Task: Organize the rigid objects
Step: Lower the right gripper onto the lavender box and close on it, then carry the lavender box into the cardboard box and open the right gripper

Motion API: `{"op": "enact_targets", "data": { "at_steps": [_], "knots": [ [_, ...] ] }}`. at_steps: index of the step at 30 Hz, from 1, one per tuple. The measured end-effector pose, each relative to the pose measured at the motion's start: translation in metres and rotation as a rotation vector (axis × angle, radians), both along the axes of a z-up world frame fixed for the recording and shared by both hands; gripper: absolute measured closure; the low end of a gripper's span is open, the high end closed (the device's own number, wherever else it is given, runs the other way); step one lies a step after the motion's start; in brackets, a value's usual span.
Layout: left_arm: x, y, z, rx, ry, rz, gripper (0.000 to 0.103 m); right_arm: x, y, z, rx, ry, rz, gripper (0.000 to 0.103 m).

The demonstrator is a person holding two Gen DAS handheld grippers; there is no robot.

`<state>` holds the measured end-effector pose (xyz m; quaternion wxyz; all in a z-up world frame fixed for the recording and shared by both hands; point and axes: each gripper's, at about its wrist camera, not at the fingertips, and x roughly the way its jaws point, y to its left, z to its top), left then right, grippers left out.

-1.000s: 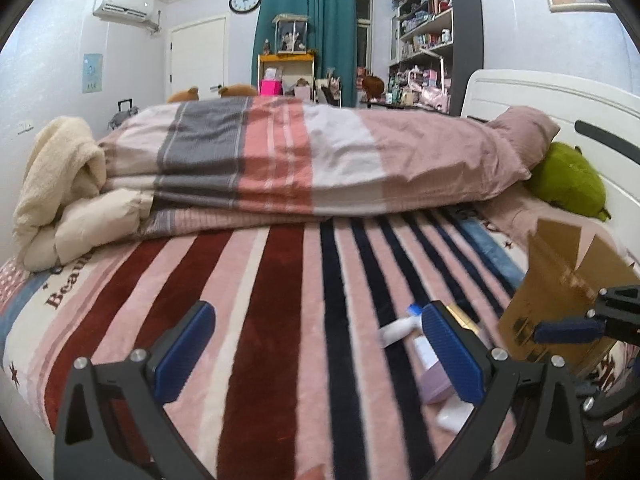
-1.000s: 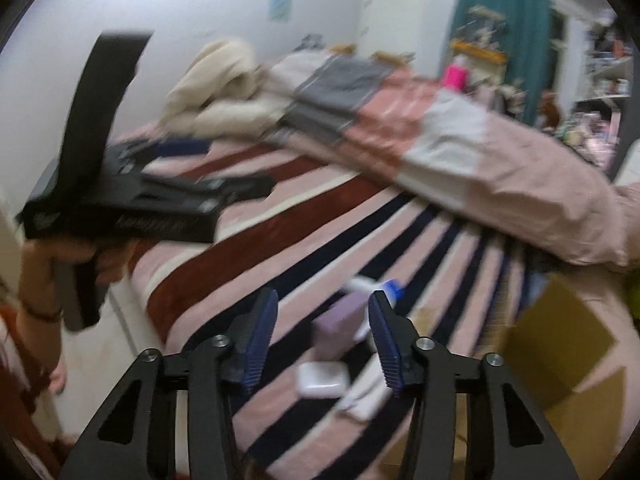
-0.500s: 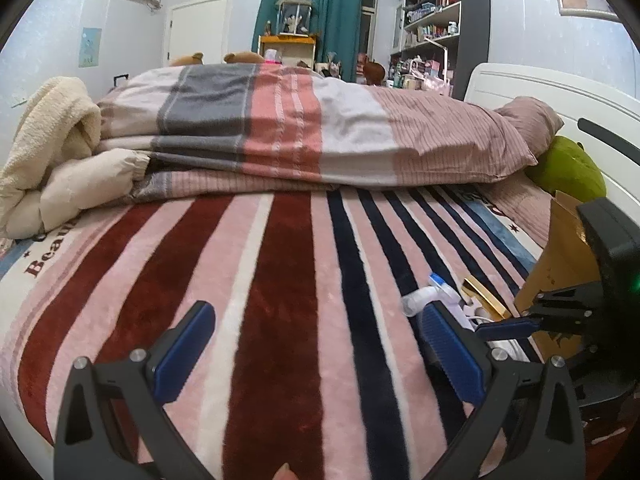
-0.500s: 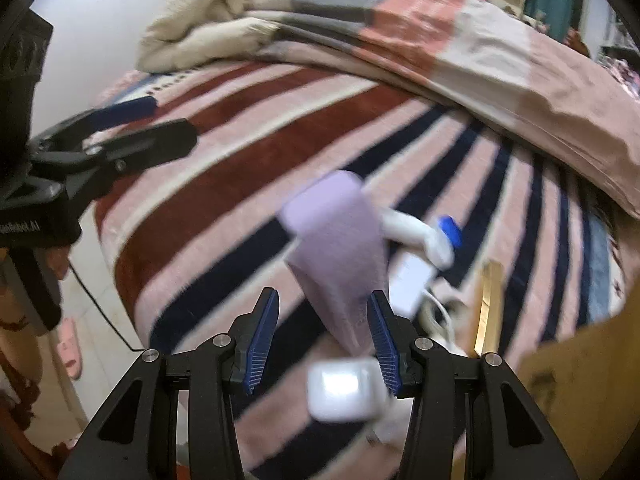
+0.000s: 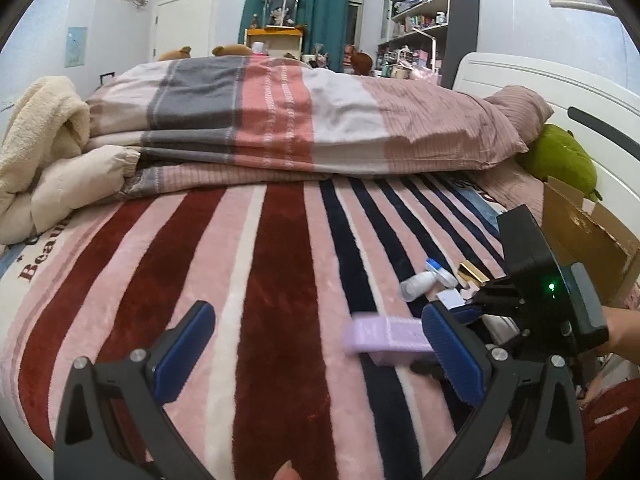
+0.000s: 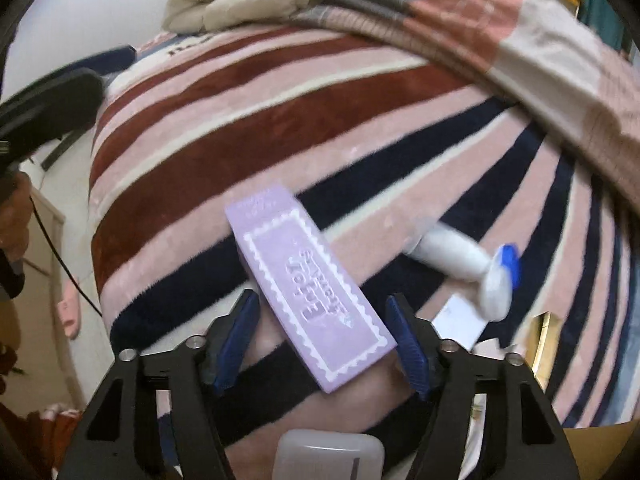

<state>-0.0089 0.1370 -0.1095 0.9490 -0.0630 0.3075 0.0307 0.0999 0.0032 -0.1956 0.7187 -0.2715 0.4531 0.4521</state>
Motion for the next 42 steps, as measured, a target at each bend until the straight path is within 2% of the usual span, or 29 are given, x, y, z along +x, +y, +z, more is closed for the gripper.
{"op": "enact_targets", "data": {
  "at_steps": [1,2,3,6,10,14,16,18,20,22,24,26,30,35,40,42],
  "knots": [
    [-0.001,0.001,-0.001,-0.010,0.004,-0.006,0.001,0.000,-0.002,0.000,0.006,-0.004,-0.009,0.056],
    [0.000,0.001,-0.001,-0.027,0.011,-0.019,0.000,0.000,-0.004,0.001,0.012,-0.010,-0.017,0.066],
    [0.001,0.001,-0.002,-0.046,0.014,-0.039,0.001,-0.003,-0.007,0.005,0.027,-0.015,-0.026,0.070],
    [0.004,-0.006,0.001,-0.114,0.002,-0.132,0.001,-0.015,-0.016,0.021,0.078,-0.048,-0.039,0.070],
    [0.012,-0.023,0.010,-0.144,-0.001,-0.198,0.001,-0.033,-0.020,0.044,0.103,-0.109,-0.045,0.070],
    [0.019,-0.046,0.032,-0.200,-0.031,-0.299,0.001,-0.051,-0.037,0.080,0.194,-0.114,-0.070,0.070],
    [0.023,-0.059,0.048,-0.222,-0.061,-0.357,0.001,-0.059,-0.050,0.102,0.235,-0.147,-0.083,0.070],
    [0.029,-0.074,0.064,-0.228,-0.087,-0.400,0.006,-0.066,-0.065,0.122,0.282,-0.167,-0.100,0.070],
    [0.033,-0.092,0.080,-0.211,-0.111,-0.442,0.023,-0.069,-0.078,0.141,0.317,-0.191,-0.117,0.070],
    [0.039,-0.113,0.094,-0.202,-0.128,-0.489,0.033,-0.070,-0.094,0.158,0.332,-0.236,-0.156,0.070],
    [0.045,-0.131,0.105,-0.179,-0.140,-0.507,0.042,-0.065,-0.113,0.171,0.354,-0.240,-0.199,0.070],
    [0.053,-0.148,0.112,-0.178,-0.141,-0.544,0.048,-0.061,-0.129,0.178,0.364,-0.246,-0.231,0.070],
    [0.075,-0.190,0.119,-0.188,-0.123,-0.641,0.048,-0.055,-0.170,0.187,0.370,-0.245,-0.319,0.070],
    [0.102,-0.240,0.114,-0.192,-0.052,-0.744,0.048,-0.045,-0.220,0.188,0.326,-0.236,-0.440,0.070],
    [0.119,-0.268,0.101,-0.181,0.029,-0.778,0.048,-0.029,-0.249,0.177,0.260,-0.200,-0.507,0.070],
    [0.121,-0.271,0.098,-0.153,0.050,-0.767,0.041,-0.025,-0.256,0.173,0.235,-0.186,-0.518,0.069]
  ]
}}
